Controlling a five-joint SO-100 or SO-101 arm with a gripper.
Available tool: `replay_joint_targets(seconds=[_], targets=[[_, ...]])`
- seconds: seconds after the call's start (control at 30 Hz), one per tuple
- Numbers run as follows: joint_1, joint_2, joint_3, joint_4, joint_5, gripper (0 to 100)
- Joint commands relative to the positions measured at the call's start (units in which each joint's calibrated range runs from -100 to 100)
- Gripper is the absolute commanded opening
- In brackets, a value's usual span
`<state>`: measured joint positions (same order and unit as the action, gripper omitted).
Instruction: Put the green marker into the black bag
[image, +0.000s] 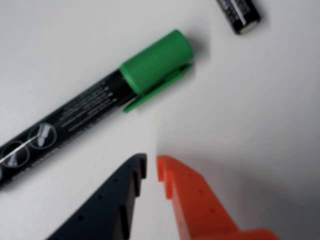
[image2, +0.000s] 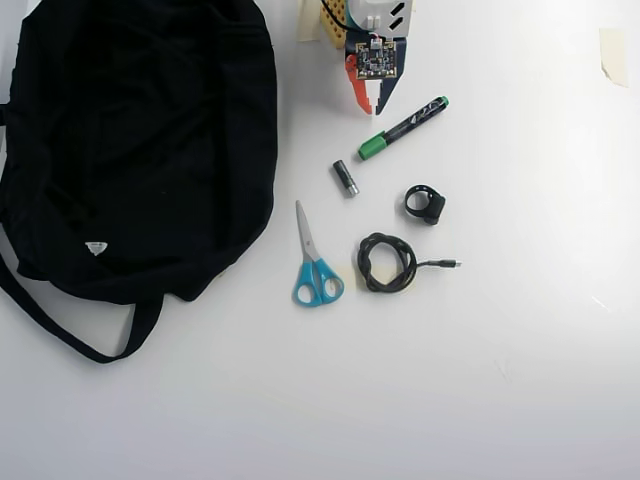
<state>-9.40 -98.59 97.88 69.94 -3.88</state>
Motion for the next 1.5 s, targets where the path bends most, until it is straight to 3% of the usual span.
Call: replay_joint_targets(seconds=[0.0, 0.83, 0.97, 1.47], targets=[[0.13, -0.5, 1.4, 1.29, 0.21, 2], [0.13, 0.91, 0.69, -0.35, -0.26, 2], [0.13, 5.23, -5.33, -9.57, -0.31, 2], [-0.47, 45.81, -44.42, -42.64, -0.31, 2]])
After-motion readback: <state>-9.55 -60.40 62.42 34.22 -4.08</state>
